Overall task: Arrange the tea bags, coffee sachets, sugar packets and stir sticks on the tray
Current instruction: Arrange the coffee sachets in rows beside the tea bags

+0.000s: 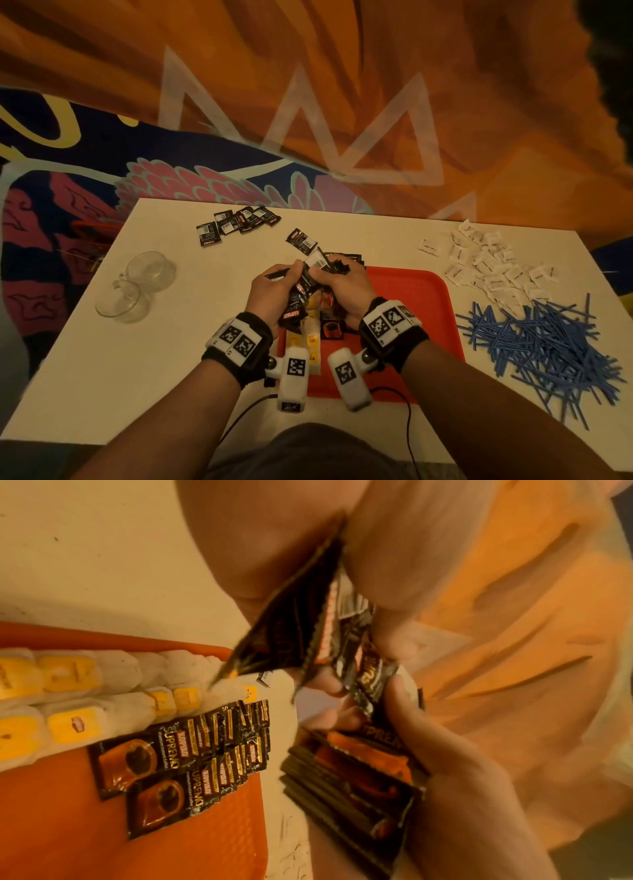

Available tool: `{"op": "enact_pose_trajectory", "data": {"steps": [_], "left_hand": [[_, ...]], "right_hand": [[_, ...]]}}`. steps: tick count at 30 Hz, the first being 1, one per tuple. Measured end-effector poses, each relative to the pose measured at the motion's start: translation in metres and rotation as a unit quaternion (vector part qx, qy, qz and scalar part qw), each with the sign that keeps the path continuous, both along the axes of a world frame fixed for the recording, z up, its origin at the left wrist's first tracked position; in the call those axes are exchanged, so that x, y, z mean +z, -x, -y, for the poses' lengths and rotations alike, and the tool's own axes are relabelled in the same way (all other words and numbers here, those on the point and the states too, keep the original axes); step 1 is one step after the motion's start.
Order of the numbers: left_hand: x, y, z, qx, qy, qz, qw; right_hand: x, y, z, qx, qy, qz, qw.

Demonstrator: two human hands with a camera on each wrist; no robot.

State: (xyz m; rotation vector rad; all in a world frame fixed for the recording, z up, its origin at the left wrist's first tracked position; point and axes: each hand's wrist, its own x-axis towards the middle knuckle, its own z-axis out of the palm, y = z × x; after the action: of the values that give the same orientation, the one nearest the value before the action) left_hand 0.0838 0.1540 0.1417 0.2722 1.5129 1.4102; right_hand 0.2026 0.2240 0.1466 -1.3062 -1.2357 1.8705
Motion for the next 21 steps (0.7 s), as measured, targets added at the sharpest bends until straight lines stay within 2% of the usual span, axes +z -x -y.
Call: {"op": "enact_pose_trajectory", "data": {"steps": [2,4,5,7,9,10,11,13,14,16,17,19,21], "left_hand": [[-0.002,0.003,0.002,-0.022,0.033,0.053,0.998],[-0.004,0.007,0.004,-0.037,0.047,0.154,0.986],[-0.006,0.010,0.005,-0.040,0.045,0.194,0.979],[-0.003,0.012,0.005,-0.040,0.034,0.228,0.972],[-0.001,0.014,0.003,-0.025,0.017,0.213,0.977],[-0.001,0.015,0.003,-0.016,0.013,0.188,0.982],[-0.002,0.016,0.004,-0.010,0.010,0.161,0.987],[-0.003,0.018,0.005,0.002,0.013,0.120,0.993],[-0.003,0.018,0.005,0.004,0.015,0.105,0.994],[-0.004,0.019,0.006,0.005,0.016,0.077,0.997],[-0.004,0.019,0.006,0.001,0.013,0.068,0.998],[-0.002,0.017,0.007,-0.018,-0.002,0.052,0.998],[0.002,0.012,0.007,-0.046,-0.017,0.050,0.998]], "right_hand": [[0.004,0.002,-0.001,-0.019,-0.132,0.071,0.989],[0.007,-0.001,0.000,-0.008,-0.294,0.126,0.947],[0.009,-0.003,0.001,0.023,-0.362,0.141,0.921],[0.014,-0.010,0.005,0.138,-0.451,0.170,0.865],[0.012,-0.014,0.009,0.248,-0.469,0.226,0.817],[0.010,-0.014,0.009,0.265,-0.457,0.232,0.817],[0.008,-0.015,0.010,0.261,-0.441,0.217,0.831],[0.007,-0.013,0.012,0.206,-0.403,0.177,0.874],[0.006,-0.012,0.012,0.172,-0.352,0.147,0.908],[0.008,-0.013,0.006,0.092,-0.165,0.048,0.981],[0.009,-0.013,0.004,0.062,-0.068,-0.002,0.996],[0.010,-0.011,0.002,0.048,0.035,-0.056,0.997],[0.008,-0.008,0.002,0.083,0.045,-0.024,0.995]]}}
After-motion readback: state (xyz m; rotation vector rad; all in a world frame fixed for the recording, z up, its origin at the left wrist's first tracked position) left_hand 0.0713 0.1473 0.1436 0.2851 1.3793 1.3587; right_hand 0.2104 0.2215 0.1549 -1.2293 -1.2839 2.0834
